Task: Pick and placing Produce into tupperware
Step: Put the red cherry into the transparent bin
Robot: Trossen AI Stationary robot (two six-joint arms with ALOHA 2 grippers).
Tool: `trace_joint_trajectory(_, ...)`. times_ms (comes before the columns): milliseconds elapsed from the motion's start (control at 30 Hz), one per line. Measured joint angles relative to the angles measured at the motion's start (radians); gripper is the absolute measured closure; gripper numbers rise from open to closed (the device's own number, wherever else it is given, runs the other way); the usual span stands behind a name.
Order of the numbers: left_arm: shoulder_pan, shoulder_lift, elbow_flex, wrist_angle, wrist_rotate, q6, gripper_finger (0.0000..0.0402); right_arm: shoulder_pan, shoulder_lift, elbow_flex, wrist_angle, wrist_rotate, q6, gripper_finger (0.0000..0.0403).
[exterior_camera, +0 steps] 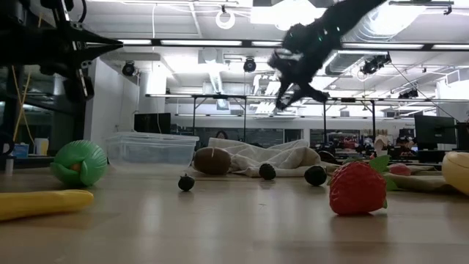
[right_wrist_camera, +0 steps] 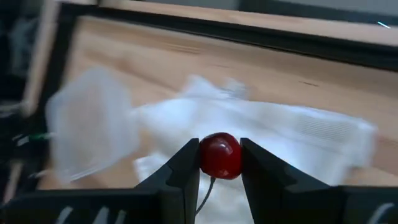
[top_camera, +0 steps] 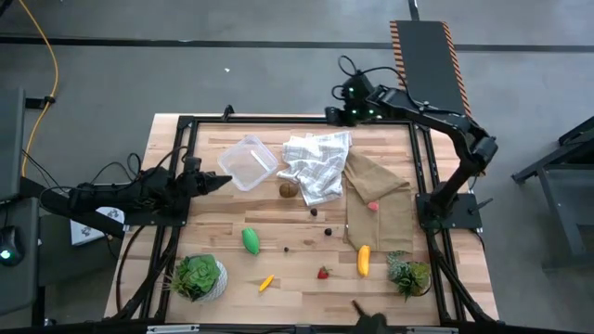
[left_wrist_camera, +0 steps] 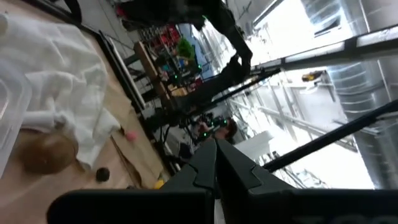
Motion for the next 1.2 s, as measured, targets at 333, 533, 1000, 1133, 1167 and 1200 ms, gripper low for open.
trace_joint_trajectory(333,0.0,0.0,0.0,0.017,-0.016,-0.008,0.0401,0.255,0.001,0.108,0.306,0.001,0.058,0.0312)
trace_joint_trajectory(533,0.0,0.0,0.0,0.071,-0.016,-0.009,0.0401,0.386,0.001,0.108,0.473,0.079,0.082,0.0312)
trace_joint_trajectory(1000,0.0,0.207,0.084,0.204,-0.011,0.021,0.0401,0.488,0.011,0.108,0.538,0.193,0.062,0.0312)
trace_joint_trajectory(1133,0.0,0.392,0.19,0.204,0.012,0.093,0.0401,0.493,0.01,0.108,0.553,0.192,0.065,0.0312)
trace_joint_trajectory(1167,0.0,0.441,0.217,0.205,0.017,0.105,0.0401,0.493,0.01,0.108,0.553,0.192,0.065,0.0312)
trace_joint_trajectory(1200,0.0,0.493,0.244,0.205,0.021,0.11,0.0401,0.493,0.01,0.108,0.559,0.191,0.065,0.0312)
